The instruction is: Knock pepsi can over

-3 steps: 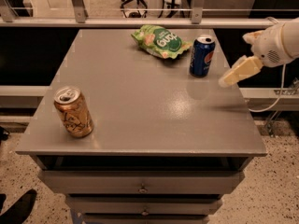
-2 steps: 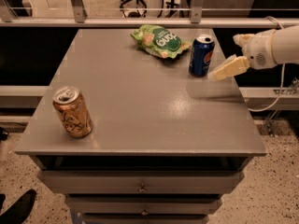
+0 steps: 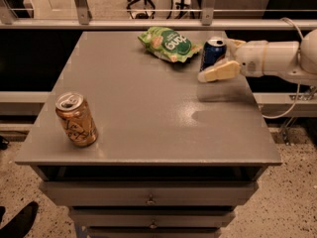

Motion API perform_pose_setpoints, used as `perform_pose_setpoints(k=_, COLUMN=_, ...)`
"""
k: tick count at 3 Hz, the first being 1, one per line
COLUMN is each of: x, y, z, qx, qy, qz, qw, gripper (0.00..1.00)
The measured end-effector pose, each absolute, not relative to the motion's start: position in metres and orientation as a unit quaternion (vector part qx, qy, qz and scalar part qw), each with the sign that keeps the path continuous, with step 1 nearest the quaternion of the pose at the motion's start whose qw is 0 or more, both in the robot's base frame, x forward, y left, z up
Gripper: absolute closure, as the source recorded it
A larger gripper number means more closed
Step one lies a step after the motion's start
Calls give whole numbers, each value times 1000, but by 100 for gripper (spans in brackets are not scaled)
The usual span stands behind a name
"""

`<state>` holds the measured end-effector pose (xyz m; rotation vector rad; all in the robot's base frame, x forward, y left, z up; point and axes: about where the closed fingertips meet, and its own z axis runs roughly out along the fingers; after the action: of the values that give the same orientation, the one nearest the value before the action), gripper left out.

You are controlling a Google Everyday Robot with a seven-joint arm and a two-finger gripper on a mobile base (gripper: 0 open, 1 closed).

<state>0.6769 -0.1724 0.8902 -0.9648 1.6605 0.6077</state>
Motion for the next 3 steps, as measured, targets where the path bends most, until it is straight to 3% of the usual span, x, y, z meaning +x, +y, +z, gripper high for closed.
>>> perform_pose_setpoints(k=2, x=630, y=-33, z=922, qx=-433, qy=630, qz=378, qw=522, gripper=0)
perform_pose_setpoints(k=3, x=614, y=2, z=932, qx=-446, qy=609, qz=406, qw=514, gripper=0)
